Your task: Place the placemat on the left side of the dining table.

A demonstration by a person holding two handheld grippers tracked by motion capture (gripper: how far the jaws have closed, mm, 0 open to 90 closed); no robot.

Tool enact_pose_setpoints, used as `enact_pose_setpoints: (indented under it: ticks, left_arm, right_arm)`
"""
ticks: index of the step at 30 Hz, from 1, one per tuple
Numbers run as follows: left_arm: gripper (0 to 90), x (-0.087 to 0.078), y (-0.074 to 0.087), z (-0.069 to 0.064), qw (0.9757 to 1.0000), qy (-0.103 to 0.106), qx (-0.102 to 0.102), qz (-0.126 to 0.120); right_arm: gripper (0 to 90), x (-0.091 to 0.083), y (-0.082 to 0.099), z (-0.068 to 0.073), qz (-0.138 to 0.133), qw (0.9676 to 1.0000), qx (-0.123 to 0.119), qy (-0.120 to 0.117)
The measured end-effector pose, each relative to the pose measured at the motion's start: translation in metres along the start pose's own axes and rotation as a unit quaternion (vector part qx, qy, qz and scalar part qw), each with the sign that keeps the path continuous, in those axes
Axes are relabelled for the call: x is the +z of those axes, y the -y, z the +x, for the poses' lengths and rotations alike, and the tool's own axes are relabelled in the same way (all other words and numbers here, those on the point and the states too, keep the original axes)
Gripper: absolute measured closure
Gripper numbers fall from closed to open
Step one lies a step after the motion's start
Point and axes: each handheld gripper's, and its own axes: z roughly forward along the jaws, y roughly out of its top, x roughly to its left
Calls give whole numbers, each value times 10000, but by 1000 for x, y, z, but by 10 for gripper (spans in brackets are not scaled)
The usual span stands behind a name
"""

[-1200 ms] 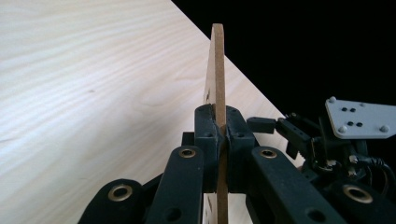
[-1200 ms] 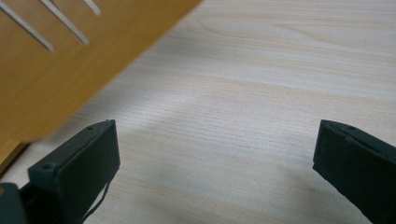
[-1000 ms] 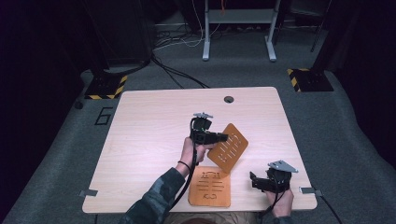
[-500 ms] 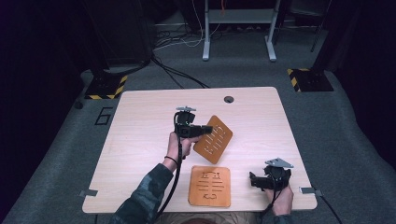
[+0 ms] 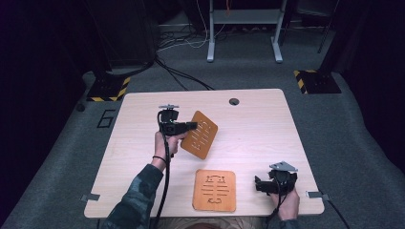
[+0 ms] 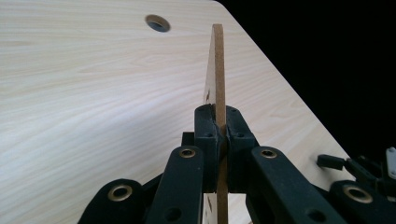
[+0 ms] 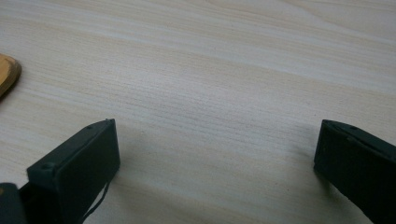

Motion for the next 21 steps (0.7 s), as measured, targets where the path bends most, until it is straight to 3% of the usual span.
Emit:
enact_pose_setpoints:
  ticks: [7,10,11,12,13,14,15,16,21]
  left_arm:
    - [862,-17,-2,23,9992,-255,-274,-162]
    - [861,-26,-3,37,9977,-523,-371,-233]
    - [861,-26,-3,37,9977,-523,-371,-233]
    - [861,-31,-3,46,9963,-641,-482,-317]
    - [861,-31,-3,46,9963,-641,-482,-317]
    - [861,-38,-2,56,9946,-794,-588,-331]
    - [861,-38,-2,56,9946,-794,-588,-331]
    - [861,-43,-1,64,9928,-892,-715,-370]
    - [861,-53,1,82,9893,-1114,-859,-397]
  right_arm:
    - [0,0,0,0,-13,10000,-15,13]
    - [0,0,0,0,-8,10000,-14,13]
    - [0,0,0,0,-13,10000,-18,13]
    - [0,0,0,0,-12,10000,-19,14]
    - [0,0,0,0,-12,10000,-19,14]
    - [0,0,0,0,-11,10000,-20,12]
    - [0,0,0,0,-11,10000,-20,12]
    - [0,0,0,0,-14,10000,-21,14]
    - [0,0,0,0,-15,10000,-18,6]
